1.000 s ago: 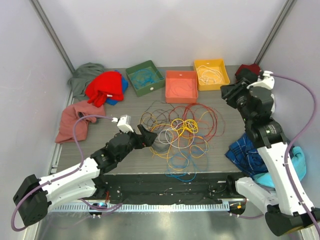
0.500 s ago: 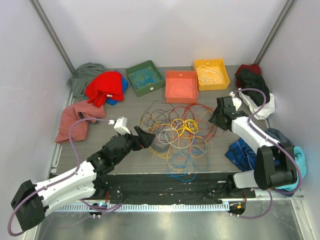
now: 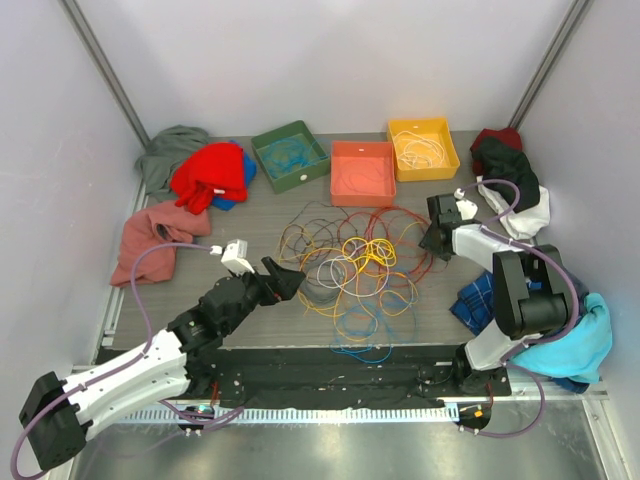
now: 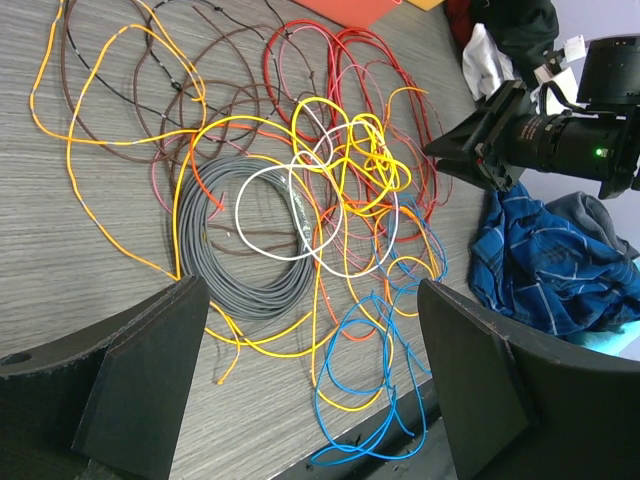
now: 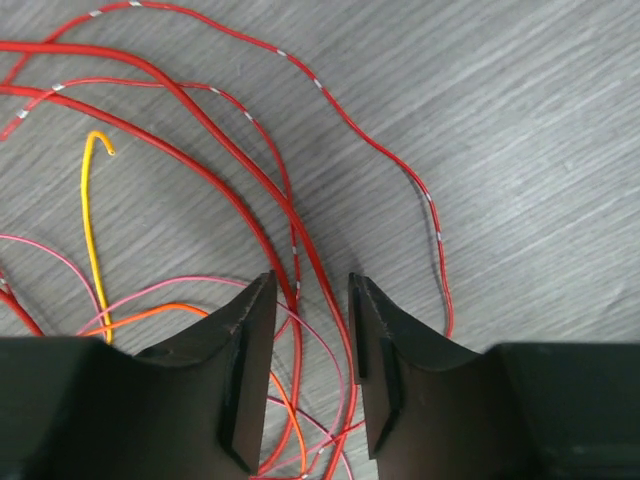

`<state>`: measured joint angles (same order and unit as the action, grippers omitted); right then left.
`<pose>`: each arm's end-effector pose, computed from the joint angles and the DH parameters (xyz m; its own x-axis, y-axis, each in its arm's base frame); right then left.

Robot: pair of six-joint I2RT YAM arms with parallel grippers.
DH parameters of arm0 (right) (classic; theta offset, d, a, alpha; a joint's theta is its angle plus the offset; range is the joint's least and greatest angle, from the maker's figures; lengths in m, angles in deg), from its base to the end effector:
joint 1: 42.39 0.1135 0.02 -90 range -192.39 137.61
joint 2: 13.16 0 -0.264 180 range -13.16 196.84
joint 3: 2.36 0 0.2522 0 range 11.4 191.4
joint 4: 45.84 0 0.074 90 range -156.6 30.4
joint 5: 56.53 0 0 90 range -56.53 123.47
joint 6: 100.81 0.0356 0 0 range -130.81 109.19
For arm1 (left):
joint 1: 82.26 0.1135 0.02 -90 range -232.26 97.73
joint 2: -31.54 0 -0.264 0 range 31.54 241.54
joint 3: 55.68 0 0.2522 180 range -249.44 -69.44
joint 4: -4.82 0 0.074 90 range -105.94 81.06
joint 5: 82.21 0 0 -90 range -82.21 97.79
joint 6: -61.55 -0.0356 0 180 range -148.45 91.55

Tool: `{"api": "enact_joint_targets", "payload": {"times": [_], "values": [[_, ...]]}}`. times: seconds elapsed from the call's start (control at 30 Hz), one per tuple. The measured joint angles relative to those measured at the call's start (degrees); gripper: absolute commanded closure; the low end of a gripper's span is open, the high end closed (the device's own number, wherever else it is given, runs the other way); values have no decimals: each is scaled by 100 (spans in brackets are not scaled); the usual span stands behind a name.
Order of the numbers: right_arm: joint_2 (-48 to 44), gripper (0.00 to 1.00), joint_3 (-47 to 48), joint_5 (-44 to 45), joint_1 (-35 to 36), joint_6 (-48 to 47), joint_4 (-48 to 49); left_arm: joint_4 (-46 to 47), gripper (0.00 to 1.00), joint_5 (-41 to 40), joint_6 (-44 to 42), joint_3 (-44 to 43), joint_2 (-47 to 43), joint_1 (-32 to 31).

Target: Untangle the cables

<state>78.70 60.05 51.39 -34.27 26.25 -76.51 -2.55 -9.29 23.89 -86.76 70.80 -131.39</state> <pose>0.3004 0.0318 0.1598 -0.6745 0.4830 -0.5583 0.5312 0.8428 0.0873 0.1187 -0.1212 0.2157 -0.5328 -0.5407 -0.6509 0.1896 0.6734 -0.7146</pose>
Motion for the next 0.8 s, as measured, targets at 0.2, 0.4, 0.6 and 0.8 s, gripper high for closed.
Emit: {"api": "enact_joint_targets", "payload": {"times": [0.2,0.4,0.6,0.8], "values": [[85,80,2,28,-17,-39,229,-7,10,0,7,33,0,0],[74,99,-37,-26,-37,-70,380,-9,9,2,24,37,20,0],[-671,99,-466,-400,87,-59,409,-2,10,13,48,37,127,0],[-2072,99,-577,-664,1025,-46,398,35,10,35,133,39,323,0]]}}
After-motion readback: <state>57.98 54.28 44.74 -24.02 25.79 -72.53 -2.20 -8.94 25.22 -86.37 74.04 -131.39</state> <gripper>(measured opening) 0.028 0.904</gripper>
